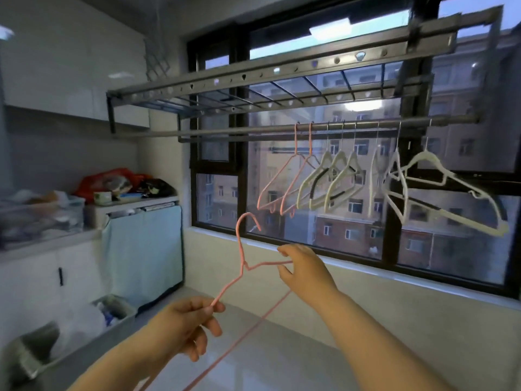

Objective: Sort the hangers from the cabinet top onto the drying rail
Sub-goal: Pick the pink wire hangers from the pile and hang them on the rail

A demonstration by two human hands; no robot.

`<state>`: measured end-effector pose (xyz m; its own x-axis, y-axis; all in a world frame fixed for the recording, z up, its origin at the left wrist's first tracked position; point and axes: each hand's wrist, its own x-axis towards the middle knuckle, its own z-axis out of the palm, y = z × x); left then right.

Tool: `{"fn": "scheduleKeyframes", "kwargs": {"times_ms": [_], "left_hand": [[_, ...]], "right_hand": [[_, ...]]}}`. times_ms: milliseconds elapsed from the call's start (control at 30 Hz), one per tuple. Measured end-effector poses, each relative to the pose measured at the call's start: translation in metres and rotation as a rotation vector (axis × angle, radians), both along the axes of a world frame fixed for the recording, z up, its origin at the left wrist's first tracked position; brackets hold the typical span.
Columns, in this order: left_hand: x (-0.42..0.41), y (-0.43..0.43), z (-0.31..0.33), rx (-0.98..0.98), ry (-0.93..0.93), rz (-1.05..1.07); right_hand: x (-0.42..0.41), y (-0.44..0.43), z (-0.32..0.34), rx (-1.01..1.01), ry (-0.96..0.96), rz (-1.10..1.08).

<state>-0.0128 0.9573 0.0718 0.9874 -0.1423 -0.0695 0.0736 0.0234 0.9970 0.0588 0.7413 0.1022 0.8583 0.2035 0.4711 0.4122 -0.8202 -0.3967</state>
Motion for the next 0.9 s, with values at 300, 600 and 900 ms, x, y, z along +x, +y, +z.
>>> {"fn": "scheduleKeyframes", "kwargs": {"times_ms": [300, 600, 900], "left_hand": [[0.070, 0.074, 0.013, -0.086, -0.131, 0.145], [0.174, 0.053, 0.086, 0.030, -0.333, 0.201], [0.258, 0.017, 0.140, 0.043, -0.423, 0.080]], "right_hand": [[0.037, 0.045, 0.060, 0.078, -0.191, -0.070], [0.122, 0.066, 0.132, 0.056, -0.187, -0.196], [0.191, 0.069, 0.152, -0.021, -0.135, -0.401]]}}
